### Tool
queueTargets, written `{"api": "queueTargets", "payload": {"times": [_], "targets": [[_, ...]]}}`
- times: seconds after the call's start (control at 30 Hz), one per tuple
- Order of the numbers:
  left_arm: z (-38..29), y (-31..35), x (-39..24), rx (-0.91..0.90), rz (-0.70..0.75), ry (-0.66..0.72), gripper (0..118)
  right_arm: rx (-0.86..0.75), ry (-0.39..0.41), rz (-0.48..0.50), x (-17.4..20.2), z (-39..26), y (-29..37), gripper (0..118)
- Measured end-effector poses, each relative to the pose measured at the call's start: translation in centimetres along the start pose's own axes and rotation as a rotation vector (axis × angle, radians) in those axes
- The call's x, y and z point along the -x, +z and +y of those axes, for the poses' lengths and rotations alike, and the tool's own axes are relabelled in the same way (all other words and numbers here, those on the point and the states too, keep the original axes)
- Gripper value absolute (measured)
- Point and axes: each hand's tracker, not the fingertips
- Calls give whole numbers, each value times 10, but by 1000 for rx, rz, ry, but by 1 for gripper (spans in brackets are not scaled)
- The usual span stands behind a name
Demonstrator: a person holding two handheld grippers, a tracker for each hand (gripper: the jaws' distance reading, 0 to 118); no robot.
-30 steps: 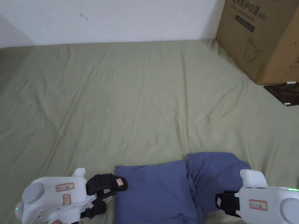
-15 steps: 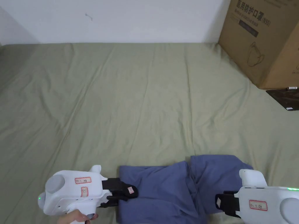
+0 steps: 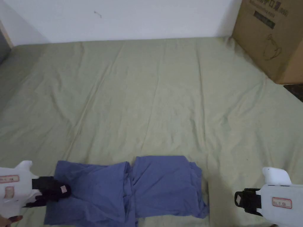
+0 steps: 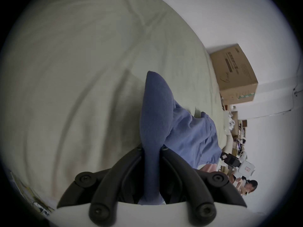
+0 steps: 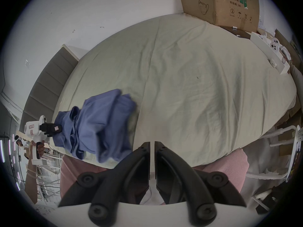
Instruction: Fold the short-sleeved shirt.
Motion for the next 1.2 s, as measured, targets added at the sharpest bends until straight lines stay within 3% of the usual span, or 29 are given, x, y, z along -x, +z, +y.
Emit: {"api": "queueTargets", "payload": {"times": [0.13, 0.3, 0.37, 0.43, 0.5, 0.67, 0.7, 0.77, 0.8, 0.83, 0.87, 0.9, 1.0, 1.03, 1.07, 1.1, 1.13, 1.17, 1.2], "targets": [[-8, 13, -20, -11, 42, 1, 9, -2, -24, 15, -3, 0, -2, 5], [-8, 25, -93, -56, 76, -61, 9, 2, -13, 13, -4, 1, -4, 5], [-11, 27, -123, -81, 119, -18, 9, -8, -20, -2, -6, 1, -4, 6], [-16, 18, -167, -23, -9, -165, 9, -8, -29, -2, -11, 2, -5, 6], [-20, 9, -202, -23, -9, -273, 9, -11, -43, 0, -17, 3, -4, 5], [-30, -57, -264, 78, -96, -308, 11, -25, -65, -9, -29, 1, 1, 6], [-32, -71, -271, 81, -67, -324, 16, -26, -71, -10, -33, 0, 2, 6], [-39, -105, -286, 147, -62, -349, 43, -28, -92, -14, -42, -2, 3, 6], [-42, -118, -289, 175, -80, -365, 63, -26, -101, -17, -46, -4, 3, 6], [-45, -132, -292, 226, -102, -388, 93, -22, -116, -25, -50, -5, 4, 5], [-50, -138, -295, 248, -76, -377, 106, -19, -120, -28, -55, -6, 4, 5], [-51, -142, -295, 256, -67, -386, 109, -17, -123, -34, -58, -7, 5, 5], [-48, -134, -288, 220, -44, -413, 104, -16, -136, -45, -68, -10, 8, 6], [-45, -129, -283, 200, -26, -411, 95, -14, -141, -47, -69, -10, 8, 6], [-40, -121, -274, 171, -18, -400, 79, -13, -143, -48, -71, -10, 8, 5], [-34, -115, -266, 133, -6, -410, 54, -11, -143, -51, -72, -10, 7, 5], [-32, -109, -265, 107, 7, -399, 21, -11, -143, -53, -72, -10, 6, 5], [-28, -106, -257, 83, 39, -376, 11, -9, -142, -53, -72, -10, 4, 6], [-26, -106, -249, 67, 74, -371, 11, -8, -142, -52, -71, -9, 3, 5]]}}
